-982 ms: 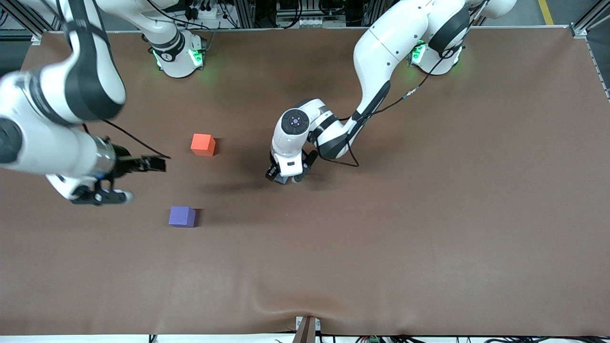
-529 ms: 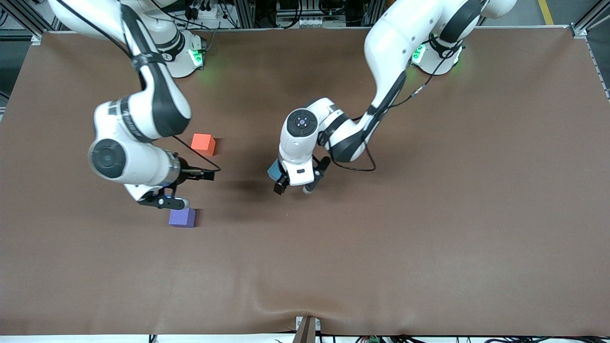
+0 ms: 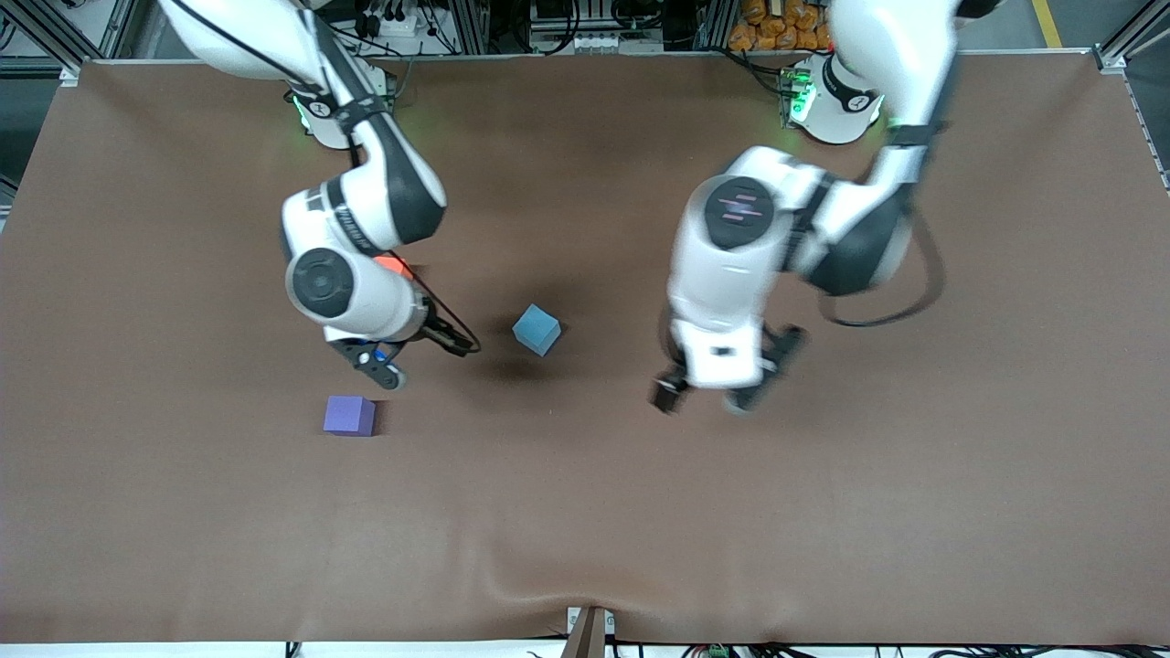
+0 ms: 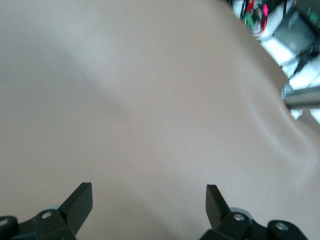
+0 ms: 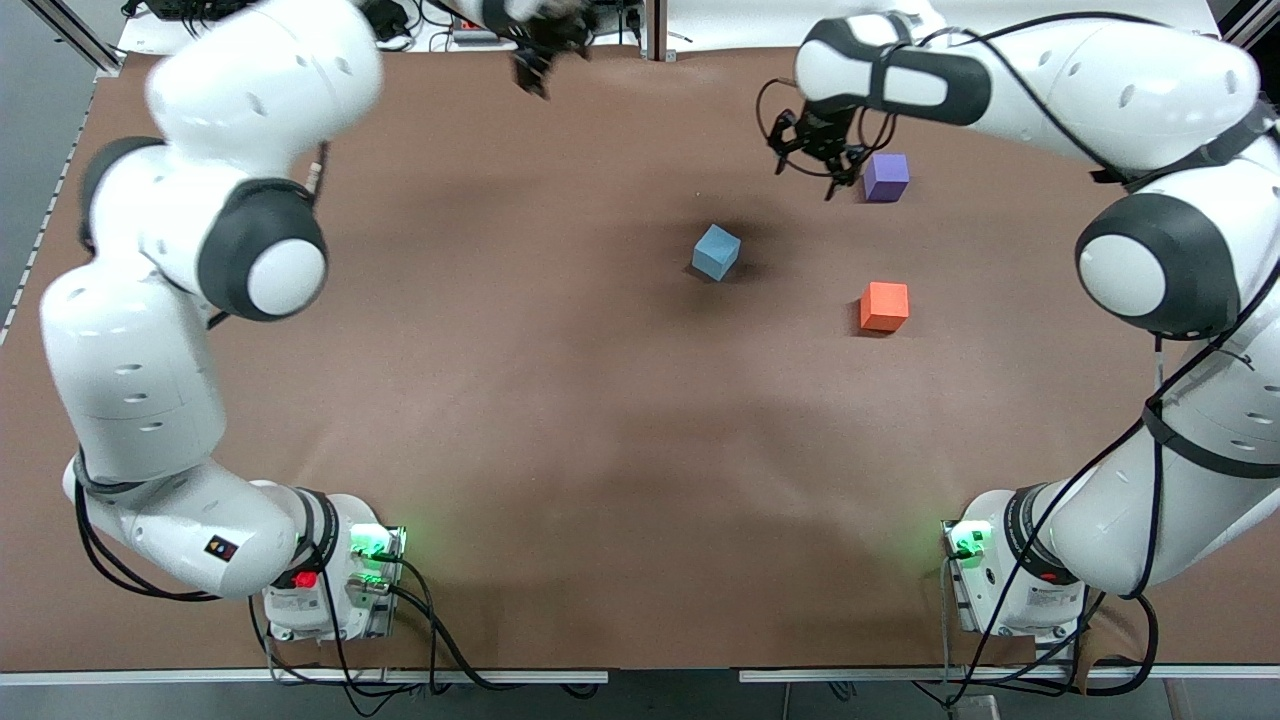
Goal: Place blue block between orange and purple blocks
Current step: 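Grasp the blue cube with the right gripper while the left gripper releases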
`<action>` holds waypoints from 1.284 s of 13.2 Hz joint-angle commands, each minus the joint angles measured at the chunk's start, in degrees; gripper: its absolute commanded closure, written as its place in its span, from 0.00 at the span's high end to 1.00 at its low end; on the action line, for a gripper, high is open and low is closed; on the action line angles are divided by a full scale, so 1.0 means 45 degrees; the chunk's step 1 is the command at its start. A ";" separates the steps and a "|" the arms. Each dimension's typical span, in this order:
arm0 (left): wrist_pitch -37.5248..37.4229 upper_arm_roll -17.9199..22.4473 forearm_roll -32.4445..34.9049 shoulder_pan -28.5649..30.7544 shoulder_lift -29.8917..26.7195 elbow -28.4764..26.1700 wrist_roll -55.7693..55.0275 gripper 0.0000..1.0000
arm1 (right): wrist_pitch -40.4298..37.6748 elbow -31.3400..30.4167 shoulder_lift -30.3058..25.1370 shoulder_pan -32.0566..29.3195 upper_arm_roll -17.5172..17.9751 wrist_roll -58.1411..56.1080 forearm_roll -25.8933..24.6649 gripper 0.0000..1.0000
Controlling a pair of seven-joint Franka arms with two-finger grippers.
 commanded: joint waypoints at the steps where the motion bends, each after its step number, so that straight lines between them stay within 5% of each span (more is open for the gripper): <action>1: -0.0958 -0.0165 0.0188 0.1048 -0.0927 -0.0608 0.2380 1.00 | 0.0759 -0.0075 0.0221 0.0766 -0.0115 0.1371 0.0234 1.00; 7: -0.2409 -0.0243 0.0032 0.4717 -0.2684 -0.1445 1.0150 1.00 | 0.4308 -0.1928 0.0300 0.2193 -0.0134 0.1918 0.0214 1.00; 11: -0.2447 -0.0282 -0.1368 0.6905 -0.4422 -0.2754 1.4724 1.00 | 0.4783 -0.2009 0.0709 0.2641 -0.0134 0.1939 0.0176 1.00; 17: -0.2875 -0.0533 -0.1687 0.7243 -0.6612 -0.4339 1.5964 1.00 | 0.6817 -0.1677 0.2234 0.3053 -0.0134 0.1920 0.0136 1.00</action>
